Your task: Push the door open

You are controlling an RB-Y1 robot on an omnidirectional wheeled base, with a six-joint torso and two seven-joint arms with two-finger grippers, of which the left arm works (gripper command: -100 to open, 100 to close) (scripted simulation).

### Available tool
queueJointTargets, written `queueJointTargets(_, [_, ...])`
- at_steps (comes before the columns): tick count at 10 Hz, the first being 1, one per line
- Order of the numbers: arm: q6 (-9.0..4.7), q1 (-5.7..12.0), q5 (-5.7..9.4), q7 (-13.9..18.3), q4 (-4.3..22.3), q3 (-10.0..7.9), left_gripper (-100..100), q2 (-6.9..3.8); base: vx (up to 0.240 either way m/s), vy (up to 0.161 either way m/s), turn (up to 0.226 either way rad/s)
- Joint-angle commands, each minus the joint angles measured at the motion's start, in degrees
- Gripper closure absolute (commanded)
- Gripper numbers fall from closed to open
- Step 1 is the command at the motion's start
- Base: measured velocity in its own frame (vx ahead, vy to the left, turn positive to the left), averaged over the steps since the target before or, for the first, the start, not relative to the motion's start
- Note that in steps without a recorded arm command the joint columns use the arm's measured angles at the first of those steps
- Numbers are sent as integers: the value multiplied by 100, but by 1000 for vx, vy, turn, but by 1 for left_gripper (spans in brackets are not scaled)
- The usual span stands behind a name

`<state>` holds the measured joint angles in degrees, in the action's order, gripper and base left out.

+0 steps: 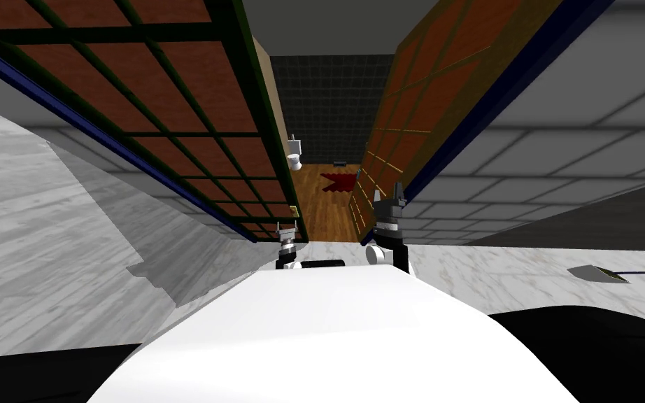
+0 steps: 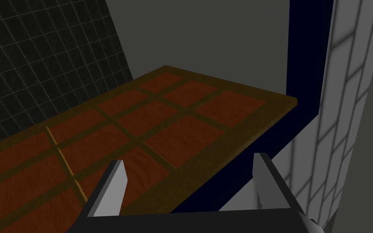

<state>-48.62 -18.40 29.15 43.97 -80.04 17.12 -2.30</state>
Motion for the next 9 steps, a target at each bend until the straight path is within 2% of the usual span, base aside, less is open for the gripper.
queueJointTargets(1, [-126, 36, 93, 177, 286, 96, -100, 25, 51, 103, -175])
queueJointTargets(2, [-126, 36, 93, 177, 299, 96, -100, 25, 27, 73, -57])
queueJointTargets(4, [-226, 85, 209, 358, 603, 193, -100, 64, 28, 61, -139])
queueJointTargets(9, [-451, 196, 470, 768, 1289, 414, -100, 176, 27, 108, -173])
